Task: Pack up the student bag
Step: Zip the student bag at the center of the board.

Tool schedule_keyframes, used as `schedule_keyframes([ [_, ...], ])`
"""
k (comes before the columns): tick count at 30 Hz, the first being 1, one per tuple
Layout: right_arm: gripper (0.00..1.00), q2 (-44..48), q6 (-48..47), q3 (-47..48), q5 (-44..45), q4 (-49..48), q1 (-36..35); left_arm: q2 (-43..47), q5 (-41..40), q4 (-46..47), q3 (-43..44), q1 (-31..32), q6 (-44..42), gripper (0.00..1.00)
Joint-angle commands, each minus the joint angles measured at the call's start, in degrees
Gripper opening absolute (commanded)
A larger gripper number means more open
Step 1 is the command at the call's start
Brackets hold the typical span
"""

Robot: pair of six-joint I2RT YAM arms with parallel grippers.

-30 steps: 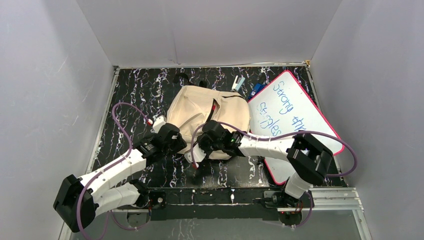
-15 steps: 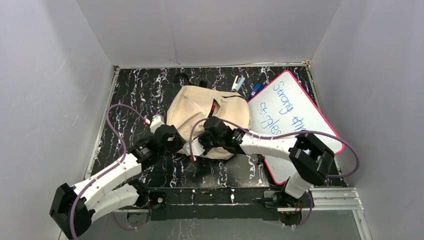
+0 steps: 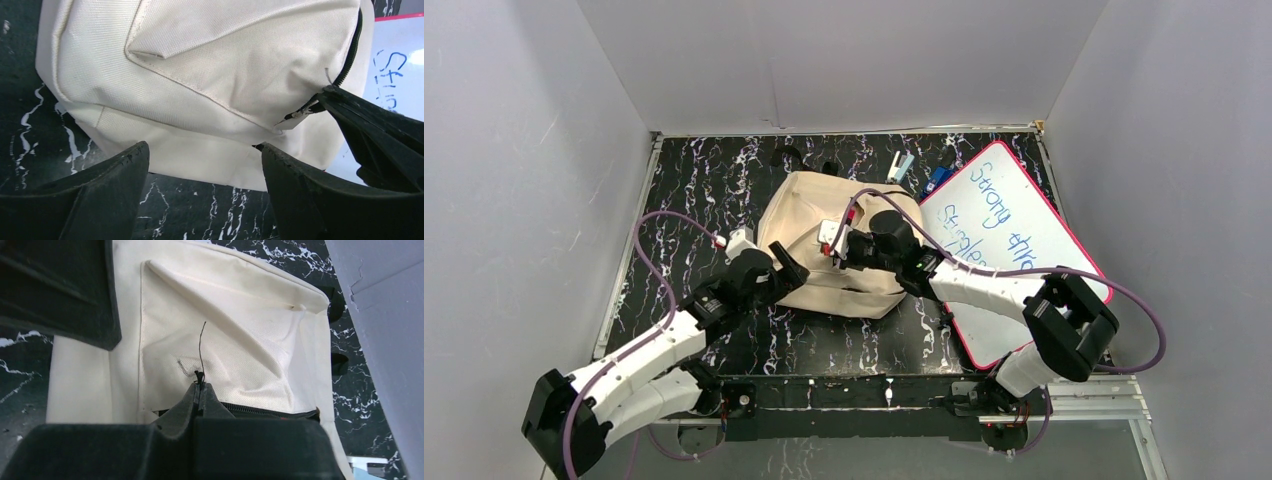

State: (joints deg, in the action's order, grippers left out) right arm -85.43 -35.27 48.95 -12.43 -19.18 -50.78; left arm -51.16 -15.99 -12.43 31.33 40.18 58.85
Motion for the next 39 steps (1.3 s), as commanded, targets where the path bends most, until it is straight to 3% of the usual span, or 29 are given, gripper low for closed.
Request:
schedule_keyframes([
  [1, 0.00, 1.34, 11.90, 0.52, -1.15, -8.70, 1.42, -2.74, -1.24, 5.89, -1.79, -0.38, 8.13, 0.80],
  [6, 0.00, 1.32, 16.93, 0.02, -2.07, -10.92, 2.50, -7.21, 0.19, 13.95, -2.36, -0.08, 15.28, 0.80],
  [16, 0.00, 1.79, 21.31, -1.11, -2.64, -13.78, 3.04, -16.11, -5.02, 16.82, 0.30, 2.06, 28.22, 0.75],
  [20, 0.00, 2.17, 22.44, -1.44, -4.03, -14.13, 3.12, -19.08, -7.70, 17.28, 0.55, 2.80, 30.71, 0.60],
  [27, 0.00, 3.02, 23.13, -2.74, -5.78, -13.96, 3.15, -18.56, -14.93, 20.53, -2.51, 2.79, 27.27, 0.20],
  [28, 0.00, 3.13, 23.02, -2.80, -5.89, -13.70, 3.15, -18.24, -16.01, 20.21, -2.77, 2.79, 26.79, 0.14],
  [29, 0.00, 3.16, 22.91, -2.81, -6.17, -13.43, 3.21, -17.91, -16.99, 19.84, -3.16, 2.79, 26.23, 0.01],
  [39, 0.00, 1.92, 20.08, -0.28, -1.20, -13.08, 4.08, -10.73, -20.28, 3.18, -0.97, 1.25, 15.88, 0.00],
])
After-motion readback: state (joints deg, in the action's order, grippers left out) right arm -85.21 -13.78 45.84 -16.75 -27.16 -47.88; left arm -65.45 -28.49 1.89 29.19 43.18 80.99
